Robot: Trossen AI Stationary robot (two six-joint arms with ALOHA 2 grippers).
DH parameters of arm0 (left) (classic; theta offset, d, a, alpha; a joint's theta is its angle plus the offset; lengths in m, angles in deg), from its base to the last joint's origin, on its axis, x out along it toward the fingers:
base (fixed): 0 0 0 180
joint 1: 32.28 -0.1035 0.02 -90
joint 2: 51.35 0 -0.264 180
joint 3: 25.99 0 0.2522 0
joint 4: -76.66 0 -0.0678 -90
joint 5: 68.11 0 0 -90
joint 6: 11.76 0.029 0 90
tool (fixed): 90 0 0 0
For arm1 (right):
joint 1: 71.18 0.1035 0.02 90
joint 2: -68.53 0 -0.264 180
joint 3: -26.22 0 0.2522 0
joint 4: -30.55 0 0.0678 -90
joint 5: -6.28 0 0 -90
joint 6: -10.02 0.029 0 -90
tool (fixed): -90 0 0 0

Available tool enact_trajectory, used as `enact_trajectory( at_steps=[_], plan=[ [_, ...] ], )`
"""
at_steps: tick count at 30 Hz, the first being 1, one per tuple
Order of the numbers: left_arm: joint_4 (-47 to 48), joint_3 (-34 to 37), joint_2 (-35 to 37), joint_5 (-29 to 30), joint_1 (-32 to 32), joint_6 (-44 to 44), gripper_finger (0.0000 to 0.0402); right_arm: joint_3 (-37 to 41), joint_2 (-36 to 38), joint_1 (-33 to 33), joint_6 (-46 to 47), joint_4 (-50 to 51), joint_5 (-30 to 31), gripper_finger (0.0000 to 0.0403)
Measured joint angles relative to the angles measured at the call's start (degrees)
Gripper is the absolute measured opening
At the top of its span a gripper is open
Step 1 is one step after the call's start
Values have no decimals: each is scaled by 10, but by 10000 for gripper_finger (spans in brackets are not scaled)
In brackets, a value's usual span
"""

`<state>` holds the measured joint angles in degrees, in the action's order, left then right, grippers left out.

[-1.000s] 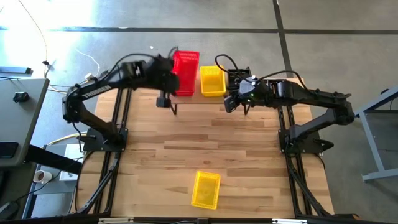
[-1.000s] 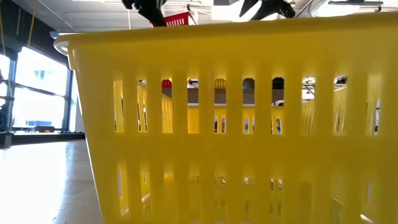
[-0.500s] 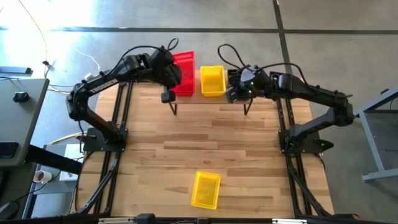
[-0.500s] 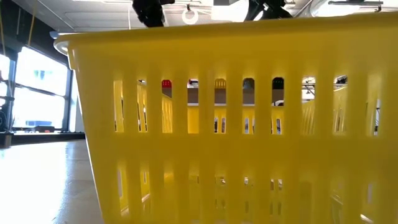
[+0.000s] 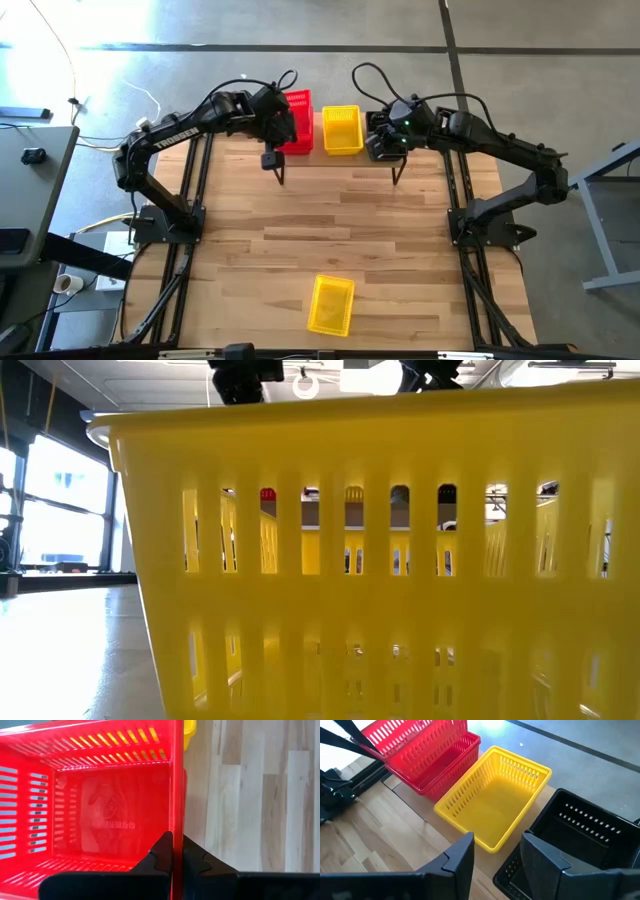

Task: Stack baskets on shelf by color
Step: Stack the red bin on top of the other red bins on the shelf

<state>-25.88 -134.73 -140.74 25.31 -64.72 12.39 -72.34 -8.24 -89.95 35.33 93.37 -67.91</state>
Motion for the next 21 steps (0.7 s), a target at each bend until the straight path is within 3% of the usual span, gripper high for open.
enact_trajectory(
  at_steps=[21],
  plan=[
    [16,0,-43,23,0,30,0,0,0,0,-14,0,-2,144]
  ],
)
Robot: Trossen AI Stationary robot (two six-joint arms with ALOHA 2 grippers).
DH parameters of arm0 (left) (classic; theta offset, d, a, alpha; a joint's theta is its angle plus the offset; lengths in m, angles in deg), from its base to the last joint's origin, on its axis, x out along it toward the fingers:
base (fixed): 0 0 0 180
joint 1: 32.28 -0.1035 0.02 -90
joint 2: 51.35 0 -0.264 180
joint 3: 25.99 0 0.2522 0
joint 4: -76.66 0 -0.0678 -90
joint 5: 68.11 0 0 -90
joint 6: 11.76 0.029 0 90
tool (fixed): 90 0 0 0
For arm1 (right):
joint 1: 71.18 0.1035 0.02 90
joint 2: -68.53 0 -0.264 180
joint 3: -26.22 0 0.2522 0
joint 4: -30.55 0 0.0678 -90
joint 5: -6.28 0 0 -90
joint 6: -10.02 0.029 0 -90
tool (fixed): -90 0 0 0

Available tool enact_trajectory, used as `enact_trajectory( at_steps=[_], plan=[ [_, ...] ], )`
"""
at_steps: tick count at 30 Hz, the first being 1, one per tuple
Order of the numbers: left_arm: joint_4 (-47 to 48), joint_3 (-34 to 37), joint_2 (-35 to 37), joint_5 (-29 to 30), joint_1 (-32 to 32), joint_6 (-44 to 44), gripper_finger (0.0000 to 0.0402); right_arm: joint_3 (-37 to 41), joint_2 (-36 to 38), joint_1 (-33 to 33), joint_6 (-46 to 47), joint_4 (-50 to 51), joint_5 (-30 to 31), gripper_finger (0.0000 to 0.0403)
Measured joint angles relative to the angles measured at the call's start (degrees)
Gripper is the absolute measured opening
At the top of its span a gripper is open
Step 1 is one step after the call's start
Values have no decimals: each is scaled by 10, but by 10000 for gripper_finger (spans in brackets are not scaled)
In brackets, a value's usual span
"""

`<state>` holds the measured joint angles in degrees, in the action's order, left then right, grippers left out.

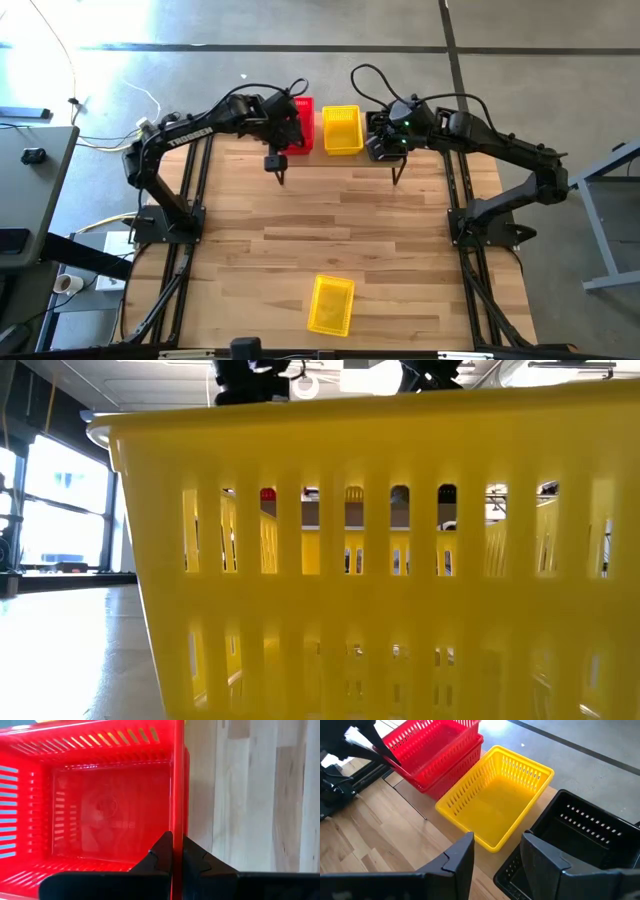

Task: Stack baskets on shelf by color
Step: Stack the red bin on top of the other red bins on the shelf, then stack the yellow bin on top of the other yellow bins on the shelf

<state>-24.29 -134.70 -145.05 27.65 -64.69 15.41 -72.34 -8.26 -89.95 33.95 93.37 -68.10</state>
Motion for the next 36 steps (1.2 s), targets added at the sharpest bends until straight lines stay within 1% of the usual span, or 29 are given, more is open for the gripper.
enact_trajectory(
  at_steps=[8,12,17,22,25,28,31,36],
  plan=[
    [8,0,-6,-1,0,0,2,0,0,0,0,0,3,144],
    [8,0,-6,-1,-1,9,12,0,0,0,0,0,5,144],
    [8,0,-6,0,-1,22,43,0,0,0,0,0,5,144],
    [8,0,-6,0,-1,-12,92,0,0,1,0,0,1,144],
    [10,-11,-6,2,-1,-15,123,0,0,2,11,0,-9,144],
    [12,-29,-6,17,2,-15,146,0,0,7,11,0,-27,144],
    [13,-48,-3,31,6,-17,158,0,0,22,7,-1,-36,144],
    [29,-73,16,32,19,-33,160,0,0,61,15,-2,-62,144]
  ],
)
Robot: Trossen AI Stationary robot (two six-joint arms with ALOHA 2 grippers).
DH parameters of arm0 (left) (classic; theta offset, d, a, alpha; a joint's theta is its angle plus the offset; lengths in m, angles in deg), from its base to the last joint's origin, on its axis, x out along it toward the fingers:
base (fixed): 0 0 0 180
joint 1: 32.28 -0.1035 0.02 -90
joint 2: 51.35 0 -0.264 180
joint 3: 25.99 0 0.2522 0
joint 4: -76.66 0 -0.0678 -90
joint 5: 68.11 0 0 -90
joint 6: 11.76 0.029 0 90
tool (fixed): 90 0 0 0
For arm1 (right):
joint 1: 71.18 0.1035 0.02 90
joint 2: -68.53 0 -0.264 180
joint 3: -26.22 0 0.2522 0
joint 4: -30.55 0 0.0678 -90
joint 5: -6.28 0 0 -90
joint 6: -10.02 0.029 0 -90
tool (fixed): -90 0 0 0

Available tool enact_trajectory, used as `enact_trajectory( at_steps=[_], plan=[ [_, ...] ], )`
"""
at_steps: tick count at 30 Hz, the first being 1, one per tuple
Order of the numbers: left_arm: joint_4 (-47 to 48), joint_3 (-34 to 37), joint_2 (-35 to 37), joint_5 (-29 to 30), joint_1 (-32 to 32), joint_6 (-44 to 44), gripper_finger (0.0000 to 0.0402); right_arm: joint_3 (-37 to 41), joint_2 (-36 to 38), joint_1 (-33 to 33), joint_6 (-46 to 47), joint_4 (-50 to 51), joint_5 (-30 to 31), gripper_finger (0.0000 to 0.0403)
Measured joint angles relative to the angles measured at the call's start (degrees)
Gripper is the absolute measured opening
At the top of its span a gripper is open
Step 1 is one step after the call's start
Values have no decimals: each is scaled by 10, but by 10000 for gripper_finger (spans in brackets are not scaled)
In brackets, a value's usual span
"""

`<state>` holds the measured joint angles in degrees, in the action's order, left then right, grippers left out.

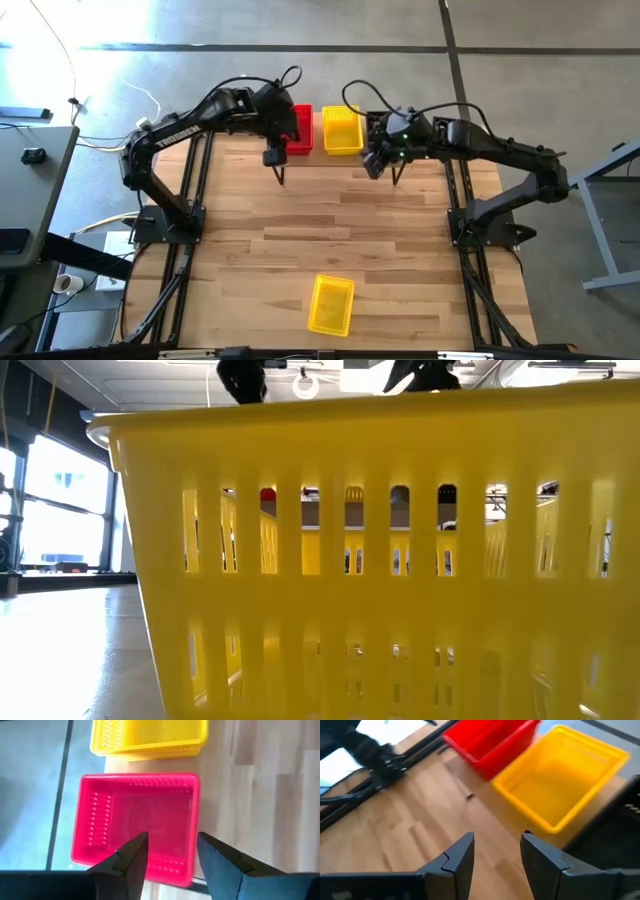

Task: Stack baskets on shelf by color
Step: Stack the yellow bin on top of the other yellow bins on the shelf

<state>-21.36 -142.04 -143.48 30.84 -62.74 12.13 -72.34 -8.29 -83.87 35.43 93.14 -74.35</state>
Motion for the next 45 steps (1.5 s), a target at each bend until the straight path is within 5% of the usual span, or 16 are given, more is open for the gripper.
enact_trajectory(
  at_steps=[11,25,45],
  plan=[
    [77,4,61,-66,63,-99,160,0,0,138,40,-103,-18,144],
    [73,135,163,-67,204,-207,160,0,-82,302,131,-270,-5,144],
    [69,158,178,-14,265,-243,160,0,-243,426,196,-278,-46,161]
  ],
)
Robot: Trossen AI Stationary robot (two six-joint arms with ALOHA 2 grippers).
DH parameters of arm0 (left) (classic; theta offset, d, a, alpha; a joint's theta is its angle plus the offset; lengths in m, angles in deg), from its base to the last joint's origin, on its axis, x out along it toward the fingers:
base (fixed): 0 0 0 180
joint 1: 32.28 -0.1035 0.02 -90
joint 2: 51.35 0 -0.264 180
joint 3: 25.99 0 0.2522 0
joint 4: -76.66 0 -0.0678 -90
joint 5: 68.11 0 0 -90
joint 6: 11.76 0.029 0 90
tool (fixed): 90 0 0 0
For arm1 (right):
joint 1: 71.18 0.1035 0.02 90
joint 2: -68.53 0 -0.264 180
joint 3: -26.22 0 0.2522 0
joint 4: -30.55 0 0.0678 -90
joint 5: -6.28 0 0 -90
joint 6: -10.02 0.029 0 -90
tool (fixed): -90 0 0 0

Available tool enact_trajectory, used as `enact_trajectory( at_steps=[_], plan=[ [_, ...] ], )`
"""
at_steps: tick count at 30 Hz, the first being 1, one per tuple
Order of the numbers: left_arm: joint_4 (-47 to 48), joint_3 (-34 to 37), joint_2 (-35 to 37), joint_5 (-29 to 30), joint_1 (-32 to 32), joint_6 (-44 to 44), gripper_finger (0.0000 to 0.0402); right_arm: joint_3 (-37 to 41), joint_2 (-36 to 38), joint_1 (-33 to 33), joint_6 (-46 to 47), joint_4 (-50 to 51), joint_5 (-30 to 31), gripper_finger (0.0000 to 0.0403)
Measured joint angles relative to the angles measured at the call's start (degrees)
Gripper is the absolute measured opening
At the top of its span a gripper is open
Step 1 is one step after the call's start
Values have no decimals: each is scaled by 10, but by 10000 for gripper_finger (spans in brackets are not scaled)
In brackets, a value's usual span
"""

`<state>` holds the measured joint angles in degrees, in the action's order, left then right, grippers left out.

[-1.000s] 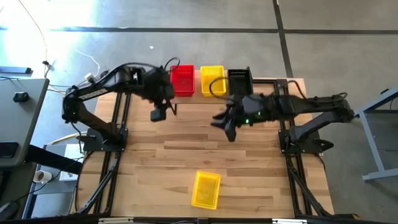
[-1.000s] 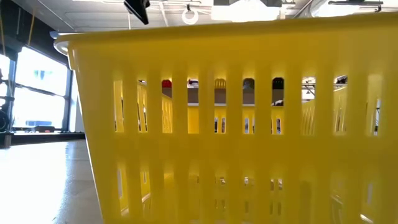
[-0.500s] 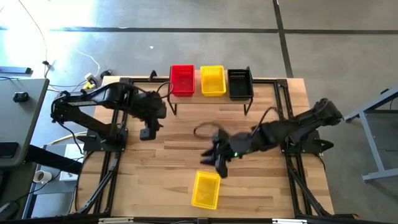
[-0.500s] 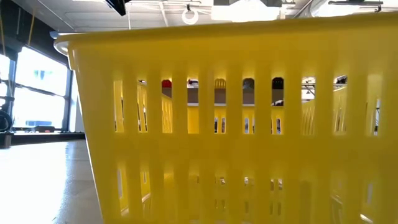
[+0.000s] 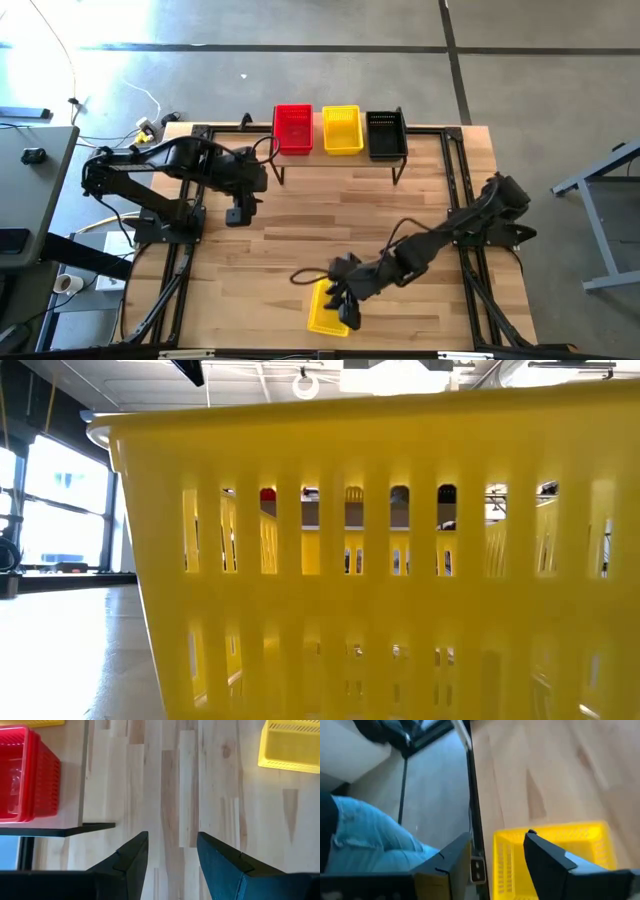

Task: Stack baskets on shelf by color
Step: Stack the yellow bin on top of the other yellow bins on the shelf

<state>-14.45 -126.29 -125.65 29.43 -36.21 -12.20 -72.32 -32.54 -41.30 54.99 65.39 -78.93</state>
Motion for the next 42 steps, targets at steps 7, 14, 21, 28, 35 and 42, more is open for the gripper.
enact_trajectory(
  at_steps=[7,14,21,28,35,42],
  plan=[
    [0,0,0,8,0,0,160,0,-57,24,13,-13,-44,200],
    [0,0,0,8,0,0,160,0,-108,51,11,-21,-48,204],
    [0,0,-1,8,0,-4,160,0,-134,63,13,-27,-44,204],
    [-1,0,-1,9,0,-10,160,0,-161,67,14,-47,-42,204],
    [0,0,-1,10,0,-15,160,0,-185,66,15,-58,-41,204],
    [-1,0,-1,20,0,-15,160,0,-194,65,67,-15,-33,189]
  ],
)
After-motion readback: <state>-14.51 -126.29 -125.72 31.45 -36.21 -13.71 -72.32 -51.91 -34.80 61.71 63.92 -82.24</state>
